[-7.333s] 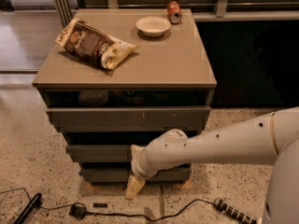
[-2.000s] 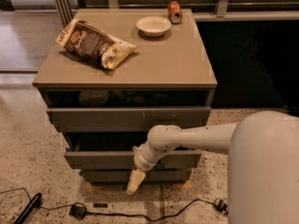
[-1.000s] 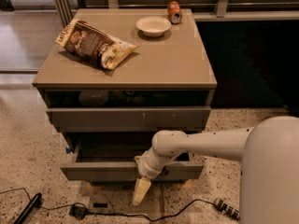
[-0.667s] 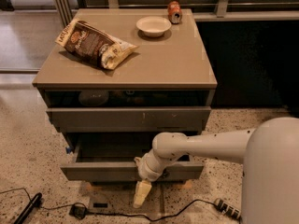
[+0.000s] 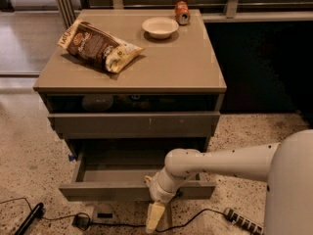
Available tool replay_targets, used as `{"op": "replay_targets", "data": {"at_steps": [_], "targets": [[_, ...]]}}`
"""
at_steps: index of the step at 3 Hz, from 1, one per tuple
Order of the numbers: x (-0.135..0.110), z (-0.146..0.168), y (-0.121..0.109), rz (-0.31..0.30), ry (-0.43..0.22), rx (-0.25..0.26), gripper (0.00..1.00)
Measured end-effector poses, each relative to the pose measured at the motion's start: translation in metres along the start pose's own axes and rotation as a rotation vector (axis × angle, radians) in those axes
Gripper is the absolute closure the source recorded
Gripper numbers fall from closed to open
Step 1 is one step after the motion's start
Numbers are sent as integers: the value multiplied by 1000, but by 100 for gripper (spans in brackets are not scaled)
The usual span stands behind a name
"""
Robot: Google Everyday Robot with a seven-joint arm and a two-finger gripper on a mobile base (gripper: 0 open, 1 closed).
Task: Open middle drawer
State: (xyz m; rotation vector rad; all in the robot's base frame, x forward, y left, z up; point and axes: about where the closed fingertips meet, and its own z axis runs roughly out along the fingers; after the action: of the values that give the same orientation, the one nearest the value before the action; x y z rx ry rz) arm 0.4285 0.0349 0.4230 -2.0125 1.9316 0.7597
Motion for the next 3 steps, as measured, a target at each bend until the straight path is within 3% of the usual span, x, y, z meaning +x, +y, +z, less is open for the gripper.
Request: {"op": "replay_targets", "data": {"at_steps": [3], "targets": [[1,-1,1,3,-3,-10,0]]}}
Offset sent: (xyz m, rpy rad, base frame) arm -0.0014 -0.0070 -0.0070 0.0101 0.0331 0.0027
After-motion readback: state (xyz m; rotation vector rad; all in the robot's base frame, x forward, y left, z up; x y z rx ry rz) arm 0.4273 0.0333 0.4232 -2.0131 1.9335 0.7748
